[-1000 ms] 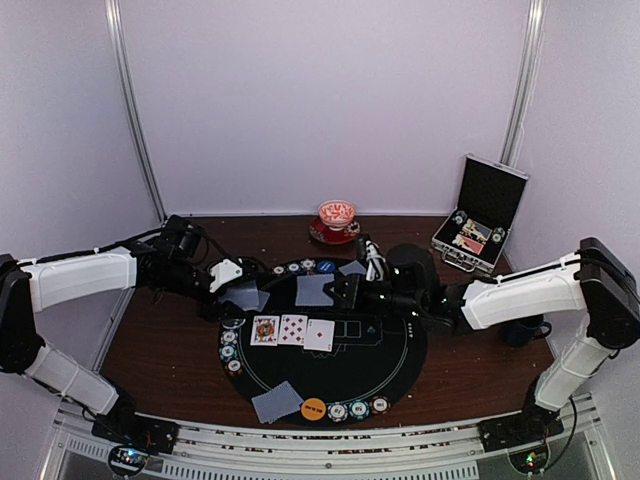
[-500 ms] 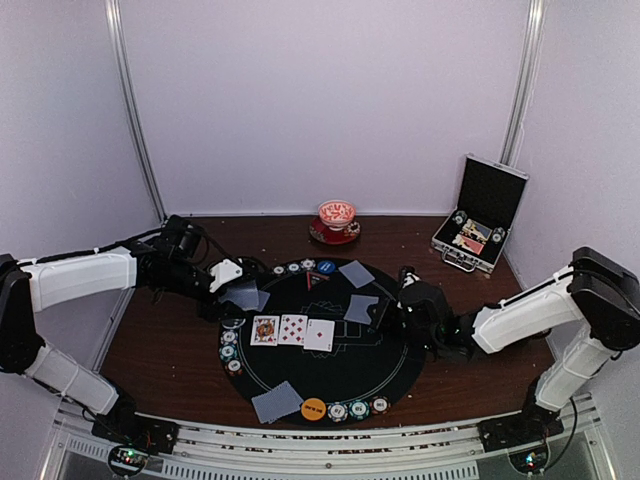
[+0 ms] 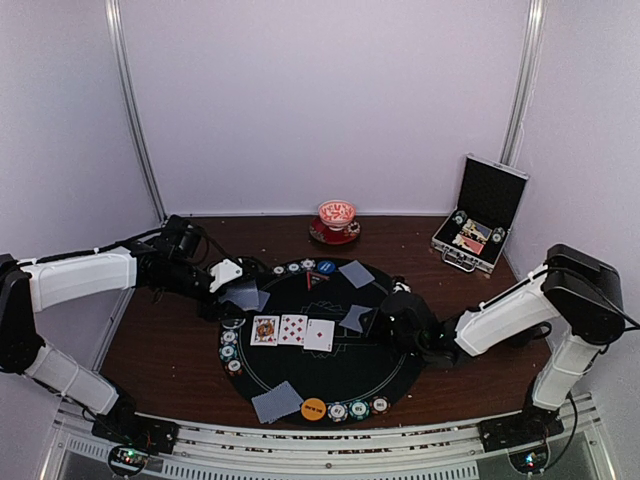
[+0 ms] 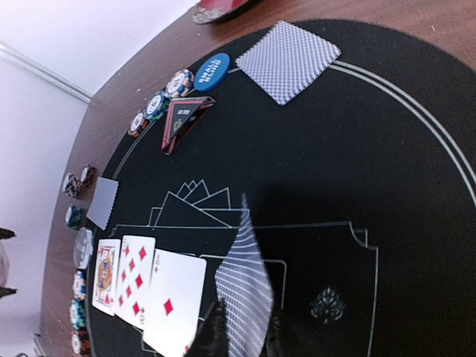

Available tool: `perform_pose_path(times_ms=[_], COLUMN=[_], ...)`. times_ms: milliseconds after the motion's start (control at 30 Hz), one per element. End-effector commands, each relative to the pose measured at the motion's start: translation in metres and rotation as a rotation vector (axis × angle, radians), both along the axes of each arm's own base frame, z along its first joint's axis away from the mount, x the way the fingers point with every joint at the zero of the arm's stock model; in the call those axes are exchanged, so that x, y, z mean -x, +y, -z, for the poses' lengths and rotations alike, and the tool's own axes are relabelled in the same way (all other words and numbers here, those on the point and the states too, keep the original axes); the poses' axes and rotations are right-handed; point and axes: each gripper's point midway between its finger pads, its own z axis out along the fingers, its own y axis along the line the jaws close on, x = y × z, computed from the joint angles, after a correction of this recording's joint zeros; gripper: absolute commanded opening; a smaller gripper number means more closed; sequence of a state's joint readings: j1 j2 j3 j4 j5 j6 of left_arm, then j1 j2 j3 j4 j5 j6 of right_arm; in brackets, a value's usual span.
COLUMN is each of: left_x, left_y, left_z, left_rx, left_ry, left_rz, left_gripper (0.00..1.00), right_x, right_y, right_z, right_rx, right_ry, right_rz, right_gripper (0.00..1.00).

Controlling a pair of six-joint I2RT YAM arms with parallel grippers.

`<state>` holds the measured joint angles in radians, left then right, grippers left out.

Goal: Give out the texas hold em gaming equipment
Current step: Distribute the poker card in the community card area.

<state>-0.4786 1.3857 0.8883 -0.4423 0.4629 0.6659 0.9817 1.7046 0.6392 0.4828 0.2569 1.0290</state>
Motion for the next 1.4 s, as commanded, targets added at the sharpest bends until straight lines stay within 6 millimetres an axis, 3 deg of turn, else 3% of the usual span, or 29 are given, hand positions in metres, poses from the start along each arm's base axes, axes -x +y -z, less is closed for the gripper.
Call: perform_pose_path(times_ms=[0, 733, 967, 1367], left_x=[-0.006, -0.006, -0.006, -0.006], left_y=[-0.002, -0.002, -0.002, -0.001], left_z=[-0.008, -0.008, -0.009, -0.009], left_rx=[0.020, 0.021, 0.022, 0.023], left_ry=[-0.036, -0.035, -0.036, -0.037], left_rz=[0.000, -0.001, -0.002, -0.003], left_gripper=[0.62, 0.62, 0.62, 0.62], right_x=[0.005, 0.045, 0.056, 0.069], right_y=[0.006, 0.025, 0.039, 0.041], right_z=[-0.014, 0.003, 0.010, 0.019], right_rx=[0.006, 0.080, 0.088, 0.118], right_ry=[-0.015, 0.028, 0.056, 0.083], right_rz=[-0.004, -0.083, -0.129, -0.153], right_gripper=[0.26, 0.37, 0.46, 0.52])
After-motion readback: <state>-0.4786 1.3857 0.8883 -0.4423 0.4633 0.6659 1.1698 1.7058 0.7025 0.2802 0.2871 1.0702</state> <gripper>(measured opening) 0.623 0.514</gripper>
